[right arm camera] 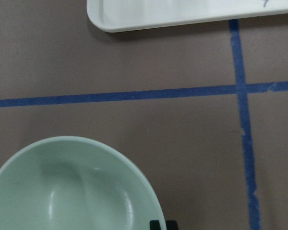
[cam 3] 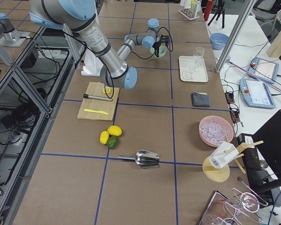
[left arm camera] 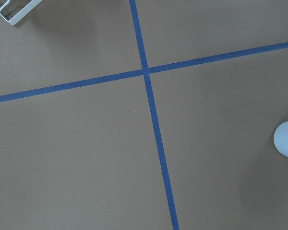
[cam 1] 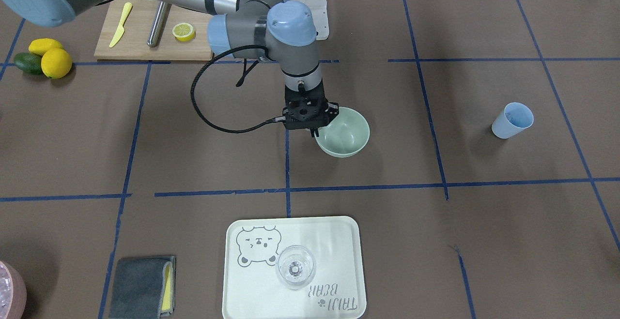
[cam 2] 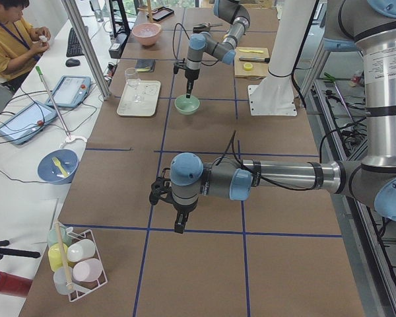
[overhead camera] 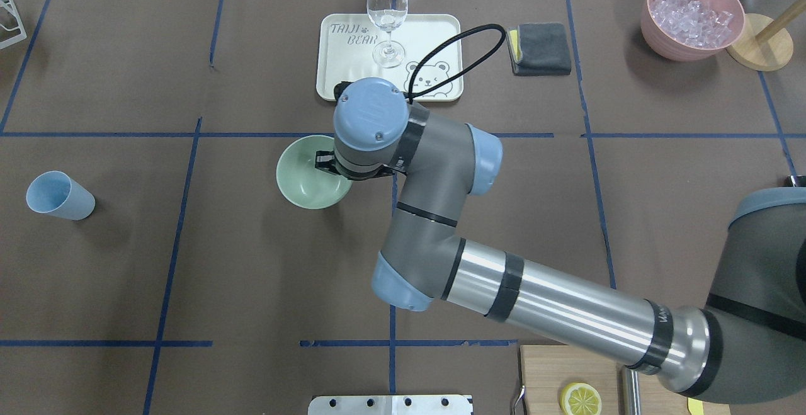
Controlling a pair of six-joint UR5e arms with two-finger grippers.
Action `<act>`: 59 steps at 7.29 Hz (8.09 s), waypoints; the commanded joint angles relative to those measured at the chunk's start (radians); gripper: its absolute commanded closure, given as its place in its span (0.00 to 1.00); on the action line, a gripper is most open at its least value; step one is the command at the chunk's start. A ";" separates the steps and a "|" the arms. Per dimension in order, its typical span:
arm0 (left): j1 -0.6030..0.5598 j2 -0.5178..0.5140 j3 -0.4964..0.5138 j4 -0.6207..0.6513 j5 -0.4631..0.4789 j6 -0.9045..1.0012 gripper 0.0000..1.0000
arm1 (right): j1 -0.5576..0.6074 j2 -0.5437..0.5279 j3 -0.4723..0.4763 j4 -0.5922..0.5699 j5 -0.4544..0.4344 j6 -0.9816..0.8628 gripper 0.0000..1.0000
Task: Pour ice into bowl
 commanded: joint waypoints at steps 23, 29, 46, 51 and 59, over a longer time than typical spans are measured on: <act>0.223 0.022 -0.063 -0.867 0.075 -0.539 0.00 | 0.962 -0.926 0.470 -0.301 0.510 -1.372 0.00; 0.800 0.265 -0.151 -1.025 0.677 -1.163 0.00 | 0.962 -0.946 0.479 -0.299 0.510 -1.369 0.00; 1.031 0.132 0.085 -1.056 1.049 -1.267 0.05 | 0.962 -0.945 0.479 -0.299 0.509 -1.367 0.00; 1.029 0.083 0.147 -1.076 1.106 -1.267 0.01 | 0.962 -0.943 0.479 -0.299 0.509 -1.369 0.00; 1.022 0.068 0.183 -1.169 1.186 -1.273 0.08 | 0.962 -0.943 0.481 -0.299 0.509 -1.367 0.00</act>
